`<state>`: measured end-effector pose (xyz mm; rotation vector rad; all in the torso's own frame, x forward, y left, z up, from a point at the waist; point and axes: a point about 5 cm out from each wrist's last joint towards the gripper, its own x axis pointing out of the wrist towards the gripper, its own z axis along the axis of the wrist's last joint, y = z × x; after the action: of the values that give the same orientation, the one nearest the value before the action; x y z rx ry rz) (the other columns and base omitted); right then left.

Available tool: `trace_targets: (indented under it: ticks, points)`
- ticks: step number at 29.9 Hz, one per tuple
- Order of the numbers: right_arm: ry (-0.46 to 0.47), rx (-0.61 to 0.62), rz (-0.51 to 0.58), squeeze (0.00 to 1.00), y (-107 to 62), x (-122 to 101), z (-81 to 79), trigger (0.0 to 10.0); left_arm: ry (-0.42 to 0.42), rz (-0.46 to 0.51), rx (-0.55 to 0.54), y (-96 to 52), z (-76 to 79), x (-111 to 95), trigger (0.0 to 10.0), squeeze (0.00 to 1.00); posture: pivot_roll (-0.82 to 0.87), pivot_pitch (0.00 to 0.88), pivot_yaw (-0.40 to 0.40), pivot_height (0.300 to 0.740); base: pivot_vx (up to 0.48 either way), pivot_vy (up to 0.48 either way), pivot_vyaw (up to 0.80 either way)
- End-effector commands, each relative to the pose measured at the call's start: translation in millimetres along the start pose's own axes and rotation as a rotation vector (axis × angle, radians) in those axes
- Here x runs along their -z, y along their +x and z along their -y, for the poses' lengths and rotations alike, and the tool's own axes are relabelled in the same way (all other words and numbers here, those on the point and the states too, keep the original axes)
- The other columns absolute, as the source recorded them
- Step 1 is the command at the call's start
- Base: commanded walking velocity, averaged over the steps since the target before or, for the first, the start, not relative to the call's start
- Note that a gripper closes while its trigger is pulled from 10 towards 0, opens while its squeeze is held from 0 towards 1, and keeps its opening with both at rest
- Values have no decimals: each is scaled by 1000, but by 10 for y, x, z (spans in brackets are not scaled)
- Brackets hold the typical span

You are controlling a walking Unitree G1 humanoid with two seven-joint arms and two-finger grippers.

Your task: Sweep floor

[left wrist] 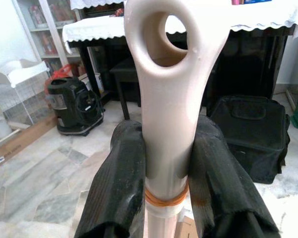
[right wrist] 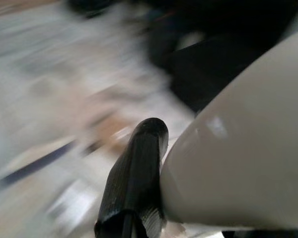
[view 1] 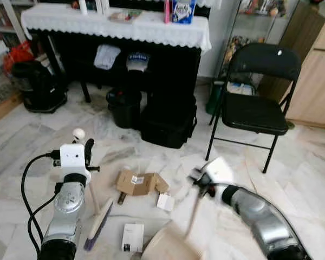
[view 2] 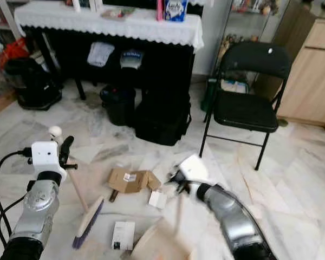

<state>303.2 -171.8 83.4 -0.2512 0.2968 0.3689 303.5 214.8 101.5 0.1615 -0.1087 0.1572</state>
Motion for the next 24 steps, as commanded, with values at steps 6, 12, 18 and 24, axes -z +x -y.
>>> trace_targets:
  ticks: [6, 12, 18, 24]
  points:
    - [113, 262, 109, 0, 15, -90, 193, 10000, 17, 68, 15, 58, 16, -131, 10000, 0, 96, 0, -25, 740, 0, 0, 0]
    - [259, 541, 79, 0, 9, 120, 372, 10000, 11, 74, 37, 50, 57, -133, 10000, 0, 97, 0, -25, 740, 0, 0, 0]
    - [360, 789, 24, 0, -106, 355, 583, 10000, 8, 68, 48, 43, 74, -115, 10000, 0, 94, 0, -23, 740, 0, 0, 0]
    - [385, 850, 9, 0, -143, 459, 639, 10000, 6, 64, 52, 35, 81, -104, 10000, 0, 93, 0, -23, 740, 0, 0, 0]
